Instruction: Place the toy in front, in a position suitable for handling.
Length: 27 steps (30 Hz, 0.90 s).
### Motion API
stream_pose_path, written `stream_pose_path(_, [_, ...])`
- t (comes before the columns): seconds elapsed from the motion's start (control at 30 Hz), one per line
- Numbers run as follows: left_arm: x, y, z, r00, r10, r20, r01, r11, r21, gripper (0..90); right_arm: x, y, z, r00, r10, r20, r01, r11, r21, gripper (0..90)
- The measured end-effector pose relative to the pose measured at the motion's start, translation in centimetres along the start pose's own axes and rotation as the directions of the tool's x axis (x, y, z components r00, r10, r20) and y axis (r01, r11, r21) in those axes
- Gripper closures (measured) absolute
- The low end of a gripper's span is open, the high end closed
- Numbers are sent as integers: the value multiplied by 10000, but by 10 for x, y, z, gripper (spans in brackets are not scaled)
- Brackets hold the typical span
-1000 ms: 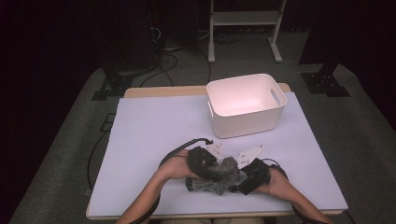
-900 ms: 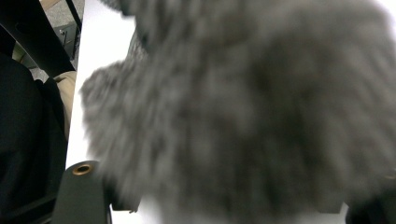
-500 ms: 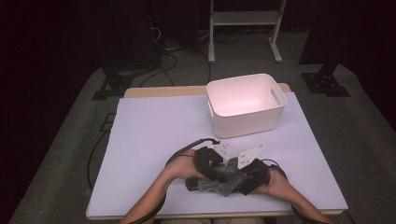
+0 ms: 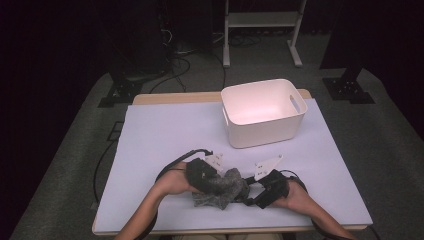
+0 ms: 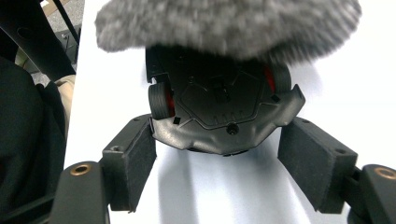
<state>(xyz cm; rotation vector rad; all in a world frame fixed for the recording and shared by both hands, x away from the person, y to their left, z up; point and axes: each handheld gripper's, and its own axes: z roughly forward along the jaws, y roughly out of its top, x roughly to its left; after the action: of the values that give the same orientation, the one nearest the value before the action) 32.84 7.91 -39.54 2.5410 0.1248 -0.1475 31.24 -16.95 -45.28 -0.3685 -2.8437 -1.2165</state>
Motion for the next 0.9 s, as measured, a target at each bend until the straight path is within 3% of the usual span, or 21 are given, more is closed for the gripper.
stream_pose_path(0.23, [1,-16,-13,9993,-268,-246,271,9996,119,698,0,0,1,10000,79,-26,-79,10000,-25,269])
stream_pose_path(0.5, [7,-29,-18,9977,-663,-170,659,9975,-247,698,0,0,1,9999,114,-8,-114,9999,-17,269])
stream_pose_path(0.63, [7,-21,-15,9985,-524,-145,520,9984,-222,698,-1,0,1,10000,57,-14,-57,10000,-2,268])
stream_pose_path(0.9, [9,13,4,9999,115,82,-115,9999,-81,698,1,1,1,9999,107,16,-107,9999,-8,267])
